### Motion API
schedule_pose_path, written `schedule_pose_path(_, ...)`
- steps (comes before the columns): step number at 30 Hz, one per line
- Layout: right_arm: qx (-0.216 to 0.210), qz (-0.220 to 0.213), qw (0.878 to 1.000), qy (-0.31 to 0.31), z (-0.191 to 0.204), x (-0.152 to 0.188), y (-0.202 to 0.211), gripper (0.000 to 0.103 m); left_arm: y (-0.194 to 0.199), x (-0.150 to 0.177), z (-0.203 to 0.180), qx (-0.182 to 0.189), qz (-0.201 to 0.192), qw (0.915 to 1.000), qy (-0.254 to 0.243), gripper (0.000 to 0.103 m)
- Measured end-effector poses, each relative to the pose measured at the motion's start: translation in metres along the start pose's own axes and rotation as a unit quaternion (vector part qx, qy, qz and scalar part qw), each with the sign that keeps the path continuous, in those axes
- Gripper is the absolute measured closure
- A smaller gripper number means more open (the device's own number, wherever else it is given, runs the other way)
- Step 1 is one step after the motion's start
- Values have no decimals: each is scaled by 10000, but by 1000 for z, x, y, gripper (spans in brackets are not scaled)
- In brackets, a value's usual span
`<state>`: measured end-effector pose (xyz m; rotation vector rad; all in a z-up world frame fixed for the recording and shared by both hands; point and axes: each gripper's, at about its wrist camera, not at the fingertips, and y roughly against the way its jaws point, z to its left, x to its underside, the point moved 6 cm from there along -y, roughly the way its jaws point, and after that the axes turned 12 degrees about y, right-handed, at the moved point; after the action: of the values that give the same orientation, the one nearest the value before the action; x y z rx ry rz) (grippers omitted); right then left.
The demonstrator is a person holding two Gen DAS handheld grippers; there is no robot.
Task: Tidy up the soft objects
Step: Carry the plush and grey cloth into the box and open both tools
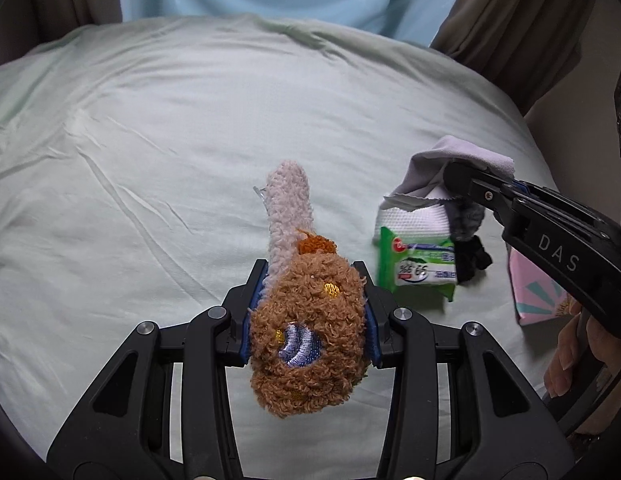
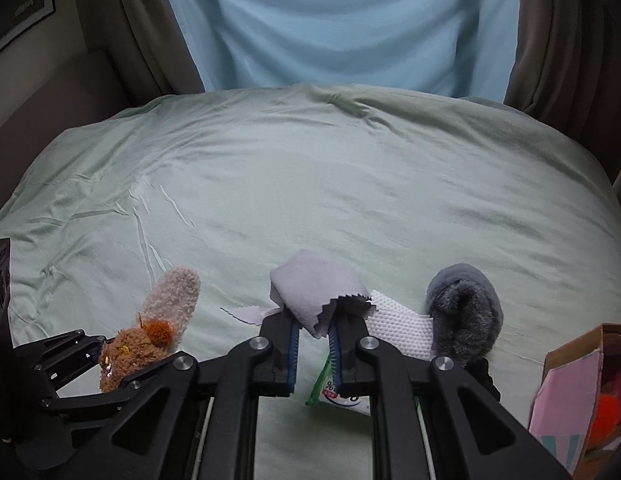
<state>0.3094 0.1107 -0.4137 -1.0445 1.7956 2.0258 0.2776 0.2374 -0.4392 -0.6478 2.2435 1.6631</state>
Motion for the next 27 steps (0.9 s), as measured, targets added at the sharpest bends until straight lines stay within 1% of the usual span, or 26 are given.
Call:
schedule_pose_path(3, 24, -137, 9998, -159, -3, -6, 31, 91, 30, -10, -12, 20, -123, 9999, 13, 66)
schedule_pose_path(8, 143, -339, 9986, -386, -14, -14, 92, 91, 73, -25, -35, 84, -281, 9996, 17, 66)
schedule_pose_path(13, 332, -370, 9966, -661, -35, -9, 147, 91, 109, -28, -70, 313, -303, 9991, 14, 66)
schedule_pose_path(16, 498, -412, 9941, -867, -55, -3, 180, 91, 121, -28, -100, 410, -284, 9986, -162, 66)
schedule_pose_path(20, 673, -458, 9908, -1082, -83, 8, 212, 91, 134, -24, -140, 566, -312, 9972, -374, 66)
schedule_pose_path(24, 798, -492, 9872, -1291, -117, 24, 240, 91, 143, -21, -185, 692, -331, 9961, -429, 66)
schedule_pose_path(27, 858, -503, 9861, -1328, -143, 33, 259, 91, 150, -15, -221, 753, -380, 9954, -457, 66)
